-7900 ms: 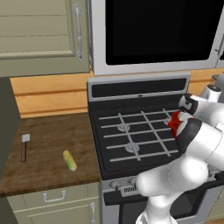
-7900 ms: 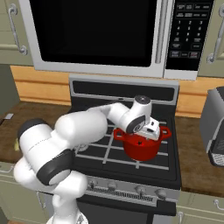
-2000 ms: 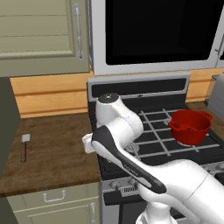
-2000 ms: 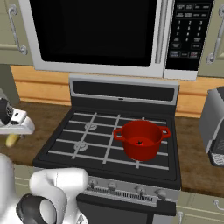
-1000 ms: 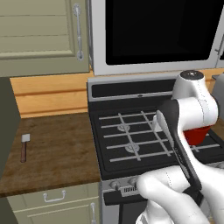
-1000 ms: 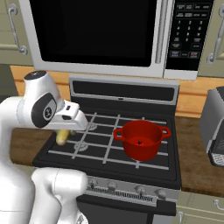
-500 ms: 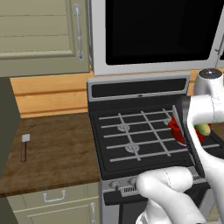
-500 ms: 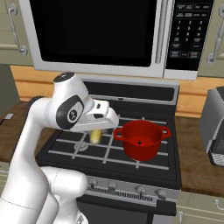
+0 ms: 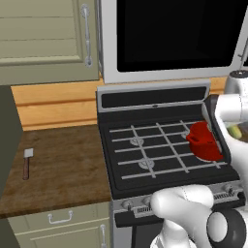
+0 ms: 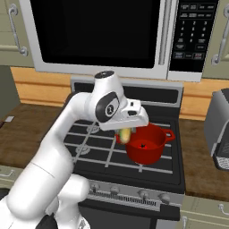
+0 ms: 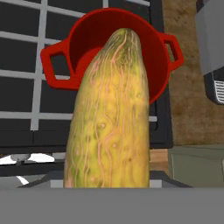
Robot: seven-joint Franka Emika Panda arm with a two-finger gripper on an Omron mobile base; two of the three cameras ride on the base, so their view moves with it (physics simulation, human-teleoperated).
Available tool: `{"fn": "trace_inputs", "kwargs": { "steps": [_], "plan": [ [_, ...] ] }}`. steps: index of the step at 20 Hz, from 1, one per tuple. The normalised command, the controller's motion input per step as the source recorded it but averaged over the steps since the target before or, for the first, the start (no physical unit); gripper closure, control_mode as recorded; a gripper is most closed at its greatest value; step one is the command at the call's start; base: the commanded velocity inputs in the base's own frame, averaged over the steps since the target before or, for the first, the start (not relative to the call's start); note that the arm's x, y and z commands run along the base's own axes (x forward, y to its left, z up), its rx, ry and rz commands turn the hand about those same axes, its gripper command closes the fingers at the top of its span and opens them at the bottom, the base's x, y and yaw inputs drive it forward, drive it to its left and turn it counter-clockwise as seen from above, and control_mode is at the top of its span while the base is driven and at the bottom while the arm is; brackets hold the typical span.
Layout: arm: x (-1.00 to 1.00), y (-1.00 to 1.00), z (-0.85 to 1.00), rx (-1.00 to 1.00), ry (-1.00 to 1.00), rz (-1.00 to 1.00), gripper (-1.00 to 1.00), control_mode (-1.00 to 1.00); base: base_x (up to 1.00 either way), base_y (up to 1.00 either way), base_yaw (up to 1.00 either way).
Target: Put the cucumber and tomato in the pot. Retrieve the spatula and lightly stir the vegetables in the pot.
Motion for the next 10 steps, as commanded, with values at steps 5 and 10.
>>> {"fn": "trace_inputs", "kwargs": {
  "steps": [5,10],
  "plan": [
    [0.35,-0.25,-0.25,0.0,0.02,0.04,1.0,-1.0,0.0,0.0,0.0],
    [0.16,-0.17,-0.41,0.0,0.0,0.04,1.0,-1.0,0.0,0.0,0.0]
  ]
}}
